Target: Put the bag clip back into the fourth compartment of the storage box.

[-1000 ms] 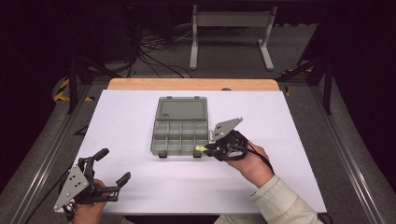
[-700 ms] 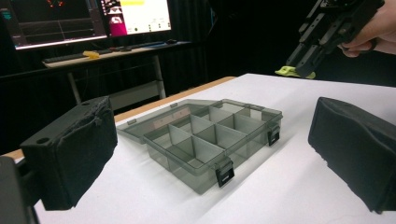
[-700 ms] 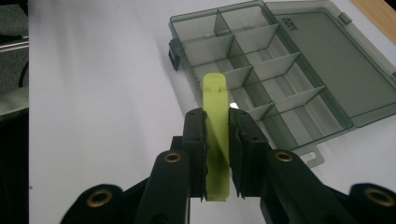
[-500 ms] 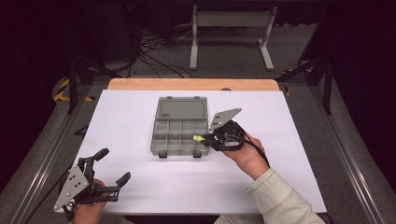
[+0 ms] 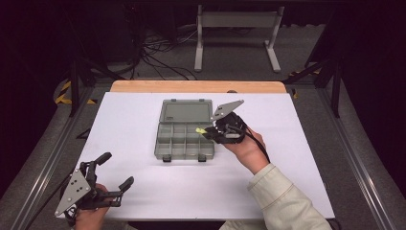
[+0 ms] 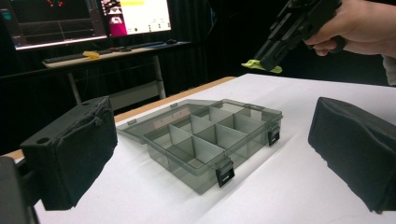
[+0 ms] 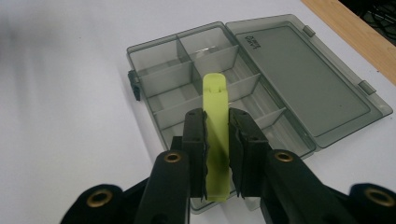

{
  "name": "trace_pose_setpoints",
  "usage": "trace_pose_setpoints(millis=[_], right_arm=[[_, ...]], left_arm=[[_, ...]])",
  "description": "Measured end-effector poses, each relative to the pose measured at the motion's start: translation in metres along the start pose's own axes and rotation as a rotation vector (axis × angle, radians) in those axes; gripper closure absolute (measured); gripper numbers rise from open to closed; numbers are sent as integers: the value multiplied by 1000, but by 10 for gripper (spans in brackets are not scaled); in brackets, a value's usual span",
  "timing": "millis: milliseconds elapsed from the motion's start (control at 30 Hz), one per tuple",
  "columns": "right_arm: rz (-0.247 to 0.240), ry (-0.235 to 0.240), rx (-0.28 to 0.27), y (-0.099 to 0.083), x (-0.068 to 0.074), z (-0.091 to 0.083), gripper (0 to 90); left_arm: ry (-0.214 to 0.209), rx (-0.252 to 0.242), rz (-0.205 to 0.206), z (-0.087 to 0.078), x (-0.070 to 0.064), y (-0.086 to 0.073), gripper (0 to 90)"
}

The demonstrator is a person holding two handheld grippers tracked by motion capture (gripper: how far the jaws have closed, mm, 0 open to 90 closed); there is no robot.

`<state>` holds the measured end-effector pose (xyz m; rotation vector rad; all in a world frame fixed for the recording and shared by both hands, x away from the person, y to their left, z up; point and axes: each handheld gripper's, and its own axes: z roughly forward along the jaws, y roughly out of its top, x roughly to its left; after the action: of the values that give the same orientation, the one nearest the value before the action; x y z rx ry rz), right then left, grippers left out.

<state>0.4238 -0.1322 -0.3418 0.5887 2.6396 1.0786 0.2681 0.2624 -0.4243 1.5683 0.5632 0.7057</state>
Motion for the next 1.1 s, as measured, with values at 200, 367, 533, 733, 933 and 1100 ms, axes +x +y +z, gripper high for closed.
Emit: trace_pose_setpoints(millis=[200, 367, 533, 733, 933, 1100], right_arm=[[33, -16, 5, 2, -13, 10, 777], [50, -29, 6, 3, -21, 17, 776], [84, -48, 16, 3, -32, 28, 777], [100, -73, 26, 5, -41, 37, 776], [141, -90, 30, 3, -50, 46, 776], [152, -101, 41, 0, -55, 52, 777]], left_arm=[[0, -1, -1, 0, 0, 0, 18], [-2, -2, -1, 0, 0, 0, 18], [-3, -2, -4, 0, 0, 0, 18], [-4, -3, -5, 0, 0, 0, 18], [-5, -4, -6, 0, 1, 0, 18], [-5, -4, -5, 0, 1, 0, 18]])
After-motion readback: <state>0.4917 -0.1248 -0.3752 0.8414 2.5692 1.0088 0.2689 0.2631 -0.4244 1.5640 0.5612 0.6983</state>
